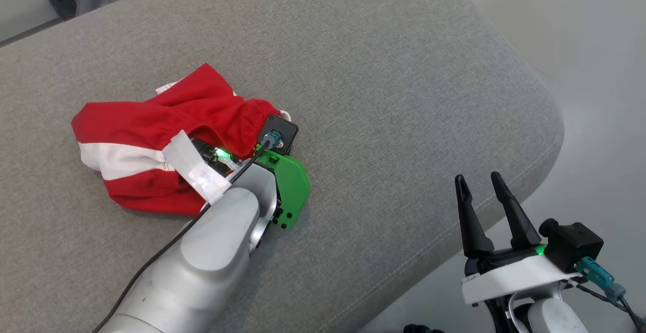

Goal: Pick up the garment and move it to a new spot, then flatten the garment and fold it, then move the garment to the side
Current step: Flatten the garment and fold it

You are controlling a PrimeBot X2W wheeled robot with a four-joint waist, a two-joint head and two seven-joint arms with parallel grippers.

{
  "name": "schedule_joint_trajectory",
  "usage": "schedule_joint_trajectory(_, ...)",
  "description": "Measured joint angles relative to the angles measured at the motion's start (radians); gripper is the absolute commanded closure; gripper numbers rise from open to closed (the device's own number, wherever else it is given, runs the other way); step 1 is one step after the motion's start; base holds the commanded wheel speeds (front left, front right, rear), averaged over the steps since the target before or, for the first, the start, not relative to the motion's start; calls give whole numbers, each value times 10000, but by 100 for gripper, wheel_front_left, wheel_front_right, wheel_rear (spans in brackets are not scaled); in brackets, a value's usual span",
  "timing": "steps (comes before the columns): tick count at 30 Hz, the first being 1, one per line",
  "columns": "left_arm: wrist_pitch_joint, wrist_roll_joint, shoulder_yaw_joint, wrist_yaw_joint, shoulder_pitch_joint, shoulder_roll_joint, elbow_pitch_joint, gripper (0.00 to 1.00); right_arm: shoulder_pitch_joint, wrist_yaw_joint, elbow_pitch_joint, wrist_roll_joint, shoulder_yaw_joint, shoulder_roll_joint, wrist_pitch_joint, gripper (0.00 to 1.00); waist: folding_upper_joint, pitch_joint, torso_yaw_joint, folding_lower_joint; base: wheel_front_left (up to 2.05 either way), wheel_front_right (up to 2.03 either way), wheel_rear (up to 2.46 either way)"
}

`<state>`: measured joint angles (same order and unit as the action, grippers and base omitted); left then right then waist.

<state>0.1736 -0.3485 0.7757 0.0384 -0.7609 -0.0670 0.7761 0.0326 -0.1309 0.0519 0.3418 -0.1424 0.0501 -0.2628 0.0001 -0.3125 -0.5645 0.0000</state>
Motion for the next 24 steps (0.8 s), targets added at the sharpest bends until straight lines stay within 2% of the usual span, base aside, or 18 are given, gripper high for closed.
schedule_joint_trajectory(4, -355, -182, -119, -115, -136, 21, 109, 100, -7, 0, 42, -38, 115, -2, 0, 0, 0, 181, 38, 0, 0, 0, 0)
schedule_joint_trajectory(9, -514, -1126, -562, -796, -881, 130, -385, 100, -79, 0, 236, -221, 255, 0, 0, 0, 0, 505, 300, 0, 0, 0, 0)
schedule_joint_trajectory(14, -236, -2583, -1317, -1333, -1942, 148, -874, 100, -121, 0, 453, -462, 314, -8, 0, 0, 0, 1019, 613, 0, 0, 0, 0)
schedule_joint_trajectory(19, 134, -4424, -2194, -1605, -2743, 163, -1572, 100, -233, 0, 539, -704, 545, -12, 0, 0, 0, 1580, 986, 0, 0, 0, 0)
schedule_joint_trajectory(21, 412, -5405, -2591, -1628, -2772, 165, -2015, 100, -363, 0, 560, -888, 763, -2, 0, 0, 0, 1841, 1315, 0, 0, 0, 0)
schedule_joint_trajectory(24, 759, -6176, -2759, -1659, -2107, 25, -2545, 100, -604, 0, 617, -1018, 832, -13, 0, 0, 0, 2049, 1720, 0, 0, 0, 0)
